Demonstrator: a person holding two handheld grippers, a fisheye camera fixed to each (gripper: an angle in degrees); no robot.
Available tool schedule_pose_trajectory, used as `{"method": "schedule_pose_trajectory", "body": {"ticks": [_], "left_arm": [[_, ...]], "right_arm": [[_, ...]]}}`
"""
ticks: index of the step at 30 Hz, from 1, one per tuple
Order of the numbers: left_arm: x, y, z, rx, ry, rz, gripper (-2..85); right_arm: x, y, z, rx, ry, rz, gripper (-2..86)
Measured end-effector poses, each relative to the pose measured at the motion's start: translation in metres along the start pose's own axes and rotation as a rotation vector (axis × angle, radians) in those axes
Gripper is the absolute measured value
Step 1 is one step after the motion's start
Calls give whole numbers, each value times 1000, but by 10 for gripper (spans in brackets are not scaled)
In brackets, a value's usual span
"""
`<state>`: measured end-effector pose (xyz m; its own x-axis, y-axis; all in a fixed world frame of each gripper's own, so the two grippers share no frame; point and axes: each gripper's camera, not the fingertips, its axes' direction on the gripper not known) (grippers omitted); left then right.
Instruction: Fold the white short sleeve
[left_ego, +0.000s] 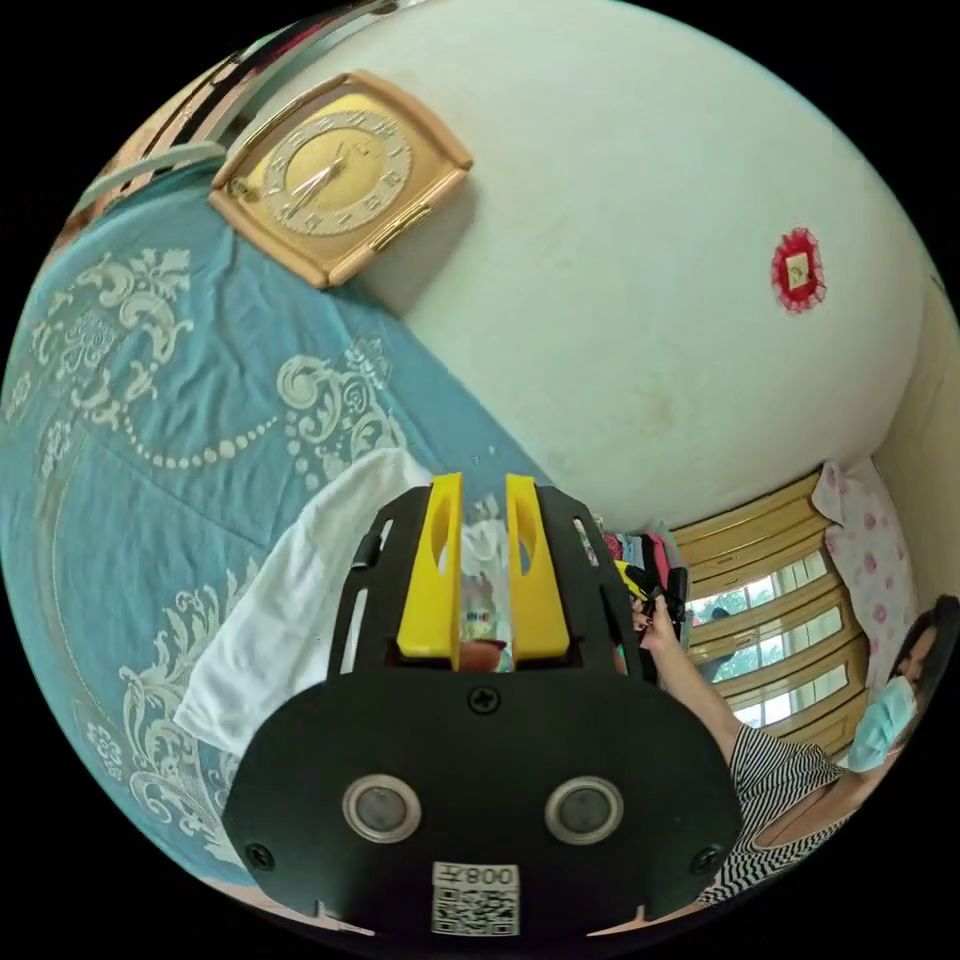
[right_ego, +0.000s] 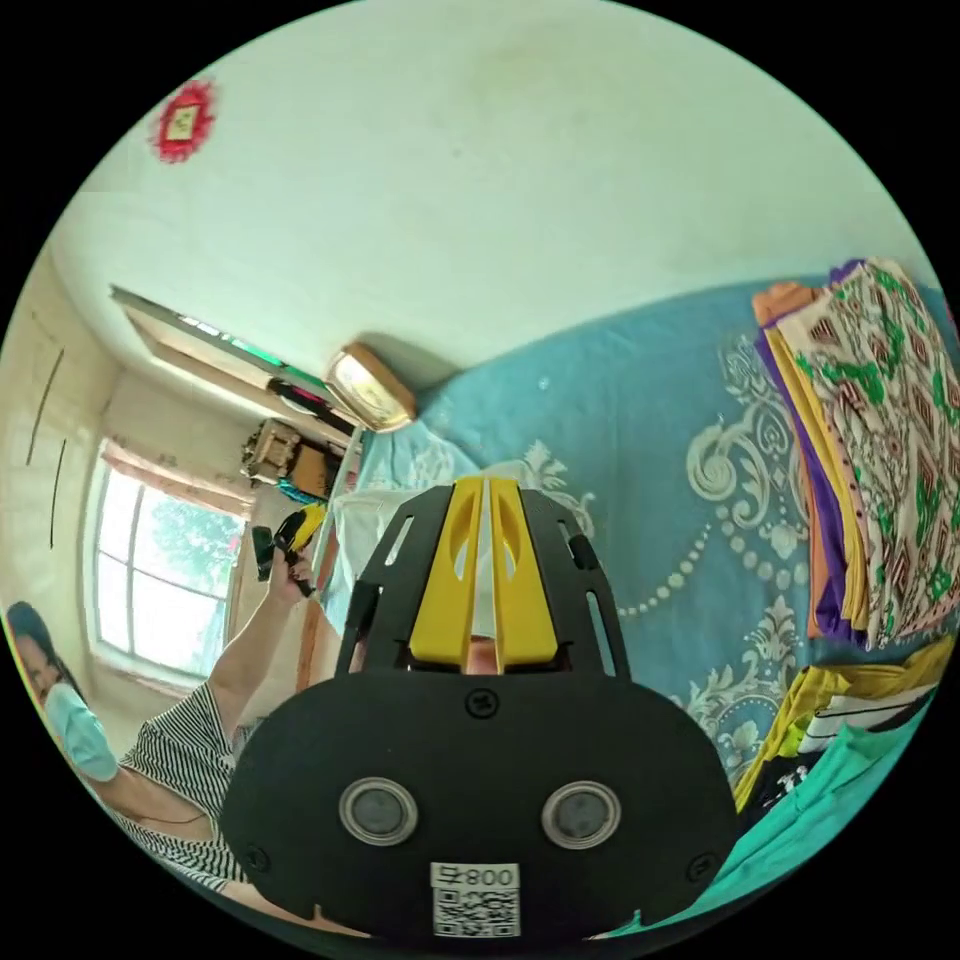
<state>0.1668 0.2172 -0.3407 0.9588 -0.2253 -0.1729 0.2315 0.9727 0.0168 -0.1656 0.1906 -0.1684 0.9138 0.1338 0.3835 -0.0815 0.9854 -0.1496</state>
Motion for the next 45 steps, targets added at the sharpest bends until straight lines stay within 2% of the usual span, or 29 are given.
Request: {"method": "schedule_pose_trajectory", "body": {"ticks": [6,10,14,22,27,30,36,40,42,43,45], "left_arm": [[-83,-2,10,-47,-173,-51,91],[-110,-21,3,-64,-368,-44,104],[-130,-57,31,-149,-449,-30,107],[-141,-111,91,-262,-658,78,39],[-147,-141,112,-310,-662,121,10],[-148,-168,108,-261,-657,131,5],[-136,-255,76,-88,-761,185,4],[-146,-296,85,-41,-822,152,7],[-157,-301,97,-53,-794,112,10],[-161,-300,106,-50,-720,122,14],[-165,-296,127,-81,-599,160,22]], "right_arm": [[36,-14,104,-149,118,-1,59],[20,-45,172,-232,193,-47,79],[-14,-83,224,-256,367,-120,80],[-54,-143,291,-313,581,-146,56],[-75,-176,320,-367,636,-201,17],[-88,-201,327,-417,669,-244,6],[-108,-286,281,-320,879,-298,0],[-91,-343,267,-365,802,-204,-3],[-77,-353,276,-395,841,-139,-2],[-69,-354,283,-412,853,-103,-1],[-71,-350,293,-380,767,-123,1]]}}
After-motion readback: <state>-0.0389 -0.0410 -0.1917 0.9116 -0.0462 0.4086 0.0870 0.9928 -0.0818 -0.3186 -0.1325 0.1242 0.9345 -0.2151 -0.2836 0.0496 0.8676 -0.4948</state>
